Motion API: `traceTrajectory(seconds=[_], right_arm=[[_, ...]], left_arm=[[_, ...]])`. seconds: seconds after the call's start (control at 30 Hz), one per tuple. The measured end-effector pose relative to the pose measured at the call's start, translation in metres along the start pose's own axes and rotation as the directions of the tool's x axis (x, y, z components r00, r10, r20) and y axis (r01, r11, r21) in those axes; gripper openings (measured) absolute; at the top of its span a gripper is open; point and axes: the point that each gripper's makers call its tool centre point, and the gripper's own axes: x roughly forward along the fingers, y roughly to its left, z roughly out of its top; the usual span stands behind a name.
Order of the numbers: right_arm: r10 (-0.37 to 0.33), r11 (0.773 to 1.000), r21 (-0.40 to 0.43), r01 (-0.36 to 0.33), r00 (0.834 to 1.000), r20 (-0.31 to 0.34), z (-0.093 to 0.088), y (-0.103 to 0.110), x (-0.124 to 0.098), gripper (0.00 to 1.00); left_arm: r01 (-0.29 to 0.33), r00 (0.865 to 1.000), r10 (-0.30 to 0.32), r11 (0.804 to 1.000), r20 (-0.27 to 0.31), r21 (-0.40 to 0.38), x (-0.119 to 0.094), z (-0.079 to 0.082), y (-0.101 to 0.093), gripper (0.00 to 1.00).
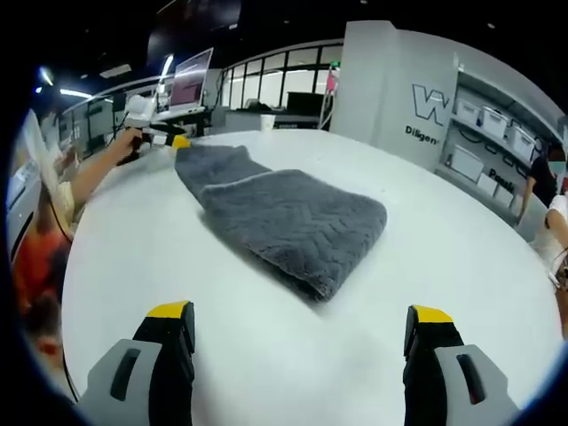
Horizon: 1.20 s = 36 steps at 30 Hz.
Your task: Open the folded towel by lifting each exposed corner and separating the folded layers until the towel lies flat within the target outline without major curled edges
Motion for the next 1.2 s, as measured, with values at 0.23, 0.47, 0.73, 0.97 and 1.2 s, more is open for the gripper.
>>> traceTrajectory(seconds=[0.23,0.47,0.73,0.97,1.2], right_arm=[[-0.007,1.0,-0.001,0.007,1.0,0.0,0.0,-0.001,-0.002,0.99],[-0.015,1.0,-0.01,0.015,1.0,-0.013,-0.001,-0.001,-0.002,0.98],[-0.022,1.0,-0.014,0.022,1.0,-0.011,-0.001,-0.002,-0.004,0.98],[-0.024,1.0,-0.013,0.024,1.0,-0.012,-0.001,-0.002,-0.004,0.98],[-0.022,1.0,-0.015,0.021,1.0,-0.012,-0.001,-0.002,-0.004,0.98]], left_arm=[[0.012,0.998,-0.012,1.0,-0.055,-0.003,0.003,-0.009,0.004,0.24],[0.006,0.992,-0.007,1.0,-0.126,-0.003,0.003,-0.027,0.008,0.14],[0.0,0.985,0.005,1.0,-0.172,0.027,0.002,-0.042,0.009,0.02],[0.011,0.986,-0.005,0.999,-0.165,0.036,0.0,-0.043,0.008,0.01],[-0.002,0.99,0.011,0.998,-0.143,0.066,-0.013,-0.032,0.01,0.01]])
